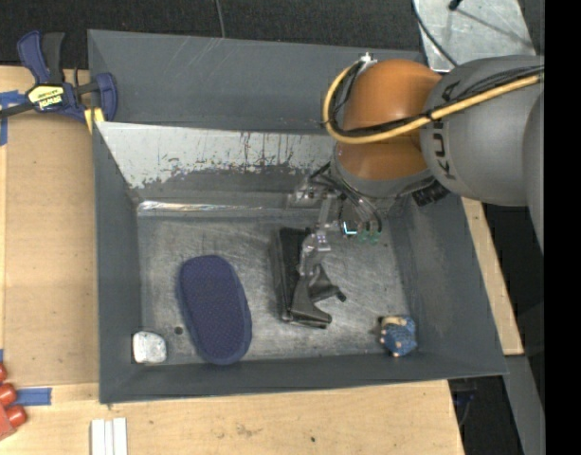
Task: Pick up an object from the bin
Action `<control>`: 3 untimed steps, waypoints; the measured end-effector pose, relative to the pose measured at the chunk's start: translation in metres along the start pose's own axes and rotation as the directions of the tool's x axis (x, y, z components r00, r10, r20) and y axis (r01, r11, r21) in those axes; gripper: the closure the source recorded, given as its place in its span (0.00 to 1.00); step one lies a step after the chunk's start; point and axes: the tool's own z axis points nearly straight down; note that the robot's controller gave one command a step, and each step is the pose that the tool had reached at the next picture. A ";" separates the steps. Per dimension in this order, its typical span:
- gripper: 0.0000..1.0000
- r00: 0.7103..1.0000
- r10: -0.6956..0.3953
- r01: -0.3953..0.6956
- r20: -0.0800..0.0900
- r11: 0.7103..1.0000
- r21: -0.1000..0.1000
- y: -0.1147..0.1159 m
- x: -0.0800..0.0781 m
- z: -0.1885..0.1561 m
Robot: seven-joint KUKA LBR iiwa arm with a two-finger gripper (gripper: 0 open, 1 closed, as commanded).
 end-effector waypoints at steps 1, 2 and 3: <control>0.00 0.995 -0.102 0.102 0.002 0.995 -0.009 -0.014 -0.007 0.009; 0.00 0.995 -0.100 0.100 0.007 0.995 -0.005 -0.032 -0.007 0.009; 0.00 0.999 -0.045 0.045 0.011 0.999 0.000 -0.036 0.015 0.004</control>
Offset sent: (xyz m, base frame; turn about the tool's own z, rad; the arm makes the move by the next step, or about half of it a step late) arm 0.0057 -0.0191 -0.0137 -0.1020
